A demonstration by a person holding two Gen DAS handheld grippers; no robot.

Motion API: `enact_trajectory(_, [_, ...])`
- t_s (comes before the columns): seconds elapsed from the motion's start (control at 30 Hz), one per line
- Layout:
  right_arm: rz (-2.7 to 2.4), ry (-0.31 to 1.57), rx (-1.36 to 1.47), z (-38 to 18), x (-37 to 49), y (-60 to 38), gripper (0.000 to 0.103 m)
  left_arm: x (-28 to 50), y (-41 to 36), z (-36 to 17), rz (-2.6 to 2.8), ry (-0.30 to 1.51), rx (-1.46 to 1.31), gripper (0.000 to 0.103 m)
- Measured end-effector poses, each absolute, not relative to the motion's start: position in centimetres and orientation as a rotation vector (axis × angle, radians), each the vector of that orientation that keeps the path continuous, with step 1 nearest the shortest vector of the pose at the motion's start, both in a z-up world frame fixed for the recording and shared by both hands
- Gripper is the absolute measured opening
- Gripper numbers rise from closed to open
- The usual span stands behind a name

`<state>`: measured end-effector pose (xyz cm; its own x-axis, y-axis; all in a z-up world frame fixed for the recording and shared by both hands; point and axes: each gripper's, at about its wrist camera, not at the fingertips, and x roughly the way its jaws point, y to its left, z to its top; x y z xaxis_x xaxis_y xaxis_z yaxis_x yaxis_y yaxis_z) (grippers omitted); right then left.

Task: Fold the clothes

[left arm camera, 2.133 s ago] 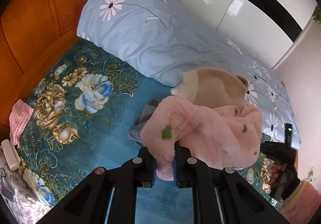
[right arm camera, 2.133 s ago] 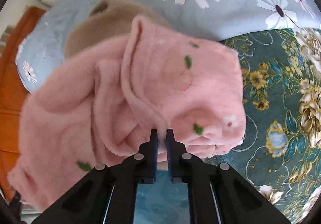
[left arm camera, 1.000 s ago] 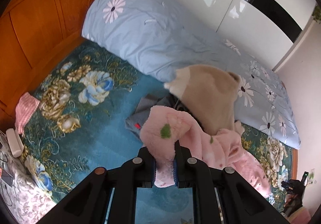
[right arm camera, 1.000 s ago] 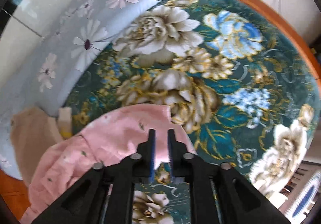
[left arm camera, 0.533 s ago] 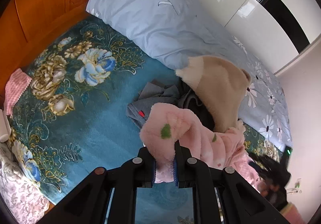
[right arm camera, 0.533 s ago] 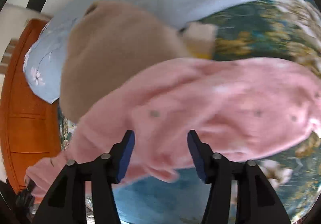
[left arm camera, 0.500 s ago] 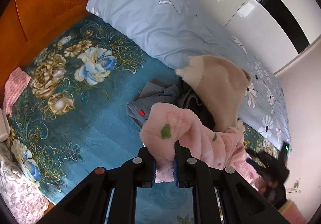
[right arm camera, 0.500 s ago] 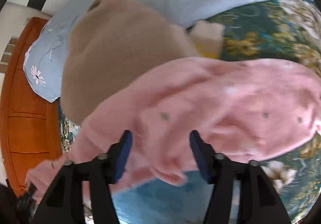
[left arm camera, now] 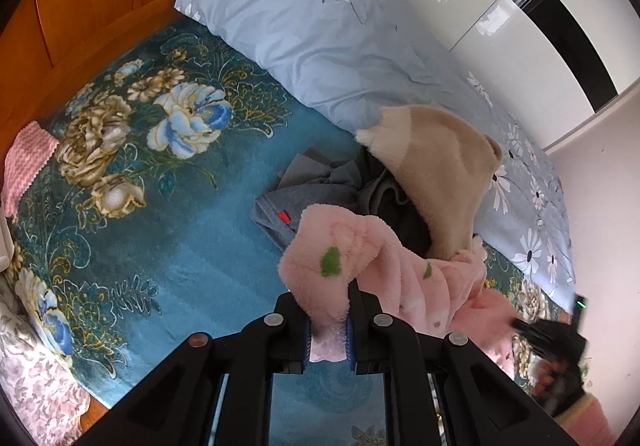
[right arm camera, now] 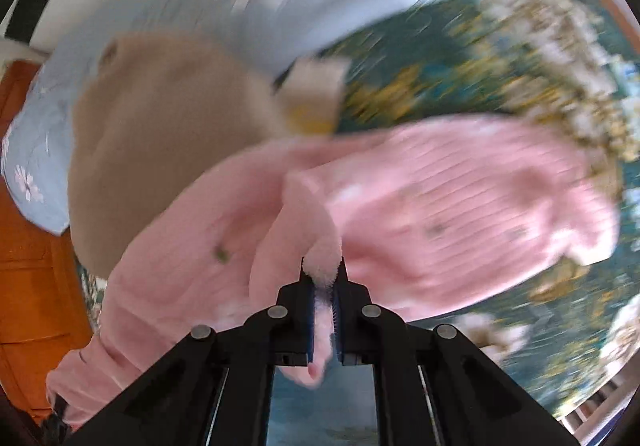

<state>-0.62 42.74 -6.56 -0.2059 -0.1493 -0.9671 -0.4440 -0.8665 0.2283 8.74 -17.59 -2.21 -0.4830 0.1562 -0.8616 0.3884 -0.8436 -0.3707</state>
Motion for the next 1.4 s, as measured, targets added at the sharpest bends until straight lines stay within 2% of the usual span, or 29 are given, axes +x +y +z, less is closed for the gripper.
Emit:
enact_trajectory(0.17, [2.275, 0.543, -1.469, 3.6, 3.8, 53.4, 0.007, 8.9, -18.1, 0.3, -2.508, 0.823, 1.393, 0.013])
enact_trajectory(0.3, [2.255, 0.446, -1.254, 9.1, 8.9, 59.4, 0.007, 10.1, -19.0, 1.3, -2.52, 0.782, 1.341, 0.013])
enact_trajectory(0.37, [2.185, 0.45, -1.247, 9.0, 12.0, 62.1, 0.007, 11.1, -19.9, 0.5, -2.473, 0.81, 1.342, 0.013])
enact_trajectory(0.47, [2.067, 0.565, -1.286, 6.8, 16.5, 64.9, 0.007, 12.8, -21.0, -1.1, -2.392, 0.88, 1.36, 0.013])
enact_trajectory(0.57, [2.013, 0.606, -1.319, 5.6, 19.9, 65.5, 0.007, 15.0, -21.2, -2.5, -2.355, 0.846, 1.404, 0.013])
enact_trajectory(0.7, [1.941, 0.56, -1.391, 4.4, 22.9, 65.5, 0.007, 17.3, -20.9, -4.5, -2.336, 0.768, 1.464, 0.013])
enact_trajectory(0.83, [1.819, 0.584, -1.477, 0.9, 24.0, 67.0, 0.007, 18.9, -20.8, -9.2, -2.219, 0.727, 1.584, 0.014])
enact_trajectory(1.07, [1.72, 0.529, -1.642, -4.3, 22.6, 65.4, 0.007, 20.7, -20.0, -16.1, -2.059, 0.682, 1.765, 0.023])
enact_trajectory(1.1, [1.718, 0.512, -1.656, -4.5, 22.2, 65.0, 0.007, 21.0, -20.2, -16.6, -2.035, 0.703, 1.769, 0.026])
enact_trajectory(1.13, [1.721, 0.49, -1.669, -4.6, 21.8, 64.7, 0.007, 21.4, -20.4, -17.0, -2.009, 0.73, 1.768, 0.032])
enact_trajectory(1.17, [1.727, 0.467, -1.681, -4.7, 21.4, 64.4, 0.007, 21.7, -20.6, -17.4, -1.983, 0.757, 1.766, 0.044])
enact_trajectory(1.23, [1.736, 0.422, -1.704, -4.7, 20.5, 63.8, 0.007, 22.8, -21.3, -18.2, -1.931, 0.839, 1.746, 0.055])
enact_trajectory(1.4, [1.743, 0.375, -1.72, -4.4, 19.3, 62.8, 0.007, 26.8, -24.2, -19.7, -1.773, 1.228, 1.585, 0.058])
